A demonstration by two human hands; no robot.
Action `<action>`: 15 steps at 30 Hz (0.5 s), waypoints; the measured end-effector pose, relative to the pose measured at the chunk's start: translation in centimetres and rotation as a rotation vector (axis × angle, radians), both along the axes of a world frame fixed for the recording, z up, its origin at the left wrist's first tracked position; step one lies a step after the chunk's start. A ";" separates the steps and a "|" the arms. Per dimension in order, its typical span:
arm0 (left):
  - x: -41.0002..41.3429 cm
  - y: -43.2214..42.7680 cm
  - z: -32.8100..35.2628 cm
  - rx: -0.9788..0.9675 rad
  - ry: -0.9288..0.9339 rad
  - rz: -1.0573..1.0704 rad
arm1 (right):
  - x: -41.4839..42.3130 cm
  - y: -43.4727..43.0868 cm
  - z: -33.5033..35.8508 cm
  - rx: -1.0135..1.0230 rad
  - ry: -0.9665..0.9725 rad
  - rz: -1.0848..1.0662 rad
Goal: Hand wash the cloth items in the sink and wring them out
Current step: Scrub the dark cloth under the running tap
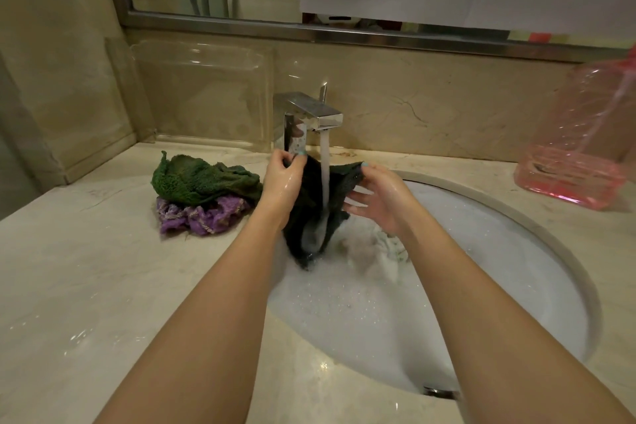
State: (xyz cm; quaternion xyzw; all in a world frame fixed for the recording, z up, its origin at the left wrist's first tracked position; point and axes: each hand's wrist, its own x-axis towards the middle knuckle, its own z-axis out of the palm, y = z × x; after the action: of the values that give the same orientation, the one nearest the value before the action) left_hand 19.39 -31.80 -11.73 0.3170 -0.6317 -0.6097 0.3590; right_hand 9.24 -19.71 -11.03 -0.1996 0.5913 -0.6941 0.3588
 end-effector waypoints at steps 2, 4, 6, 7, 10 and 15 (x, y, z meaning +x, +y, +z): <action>0.0 0.6 0.0 0.060 -0.087 -0.120 | 0.3 0.0 0.5 -0.140 -0.194 0.038; 0.1 1.1 0.1 0.116 -0.166 -0.235 | 0.6 -0.6 0.5 -0.175 -0.216 0.022; 0.2 1.5 0.2 0.104 -0.205 -0.294 | 1.2 -1.4 0.5 -0.160 -0.178 -0.023; 0.2 1.8 0.3 0.115 -0.194 -0.296 | 1.6 -1.9 0.4 -0.131 -0.148 -0.056; -0.2 2.7 0.7 0.200 -0.018 -0.212 | 3.2 -3.2 0.1 0.072 0.124 -0.197; -1.3 3.1 0.7 0.144 -0.053 -0.011 | 6.1 -3.9 -0.2 0.095 0.588 -0.254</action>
State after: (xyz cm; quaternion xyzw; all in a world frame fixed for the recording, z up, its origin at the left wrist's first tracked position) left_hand 18.06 -28.68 -11.04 0.3546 -0.5969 -0.6469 0.3152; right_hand 15.30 -23.65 -11.20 -0.2991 0.7215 -0.6177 0.0921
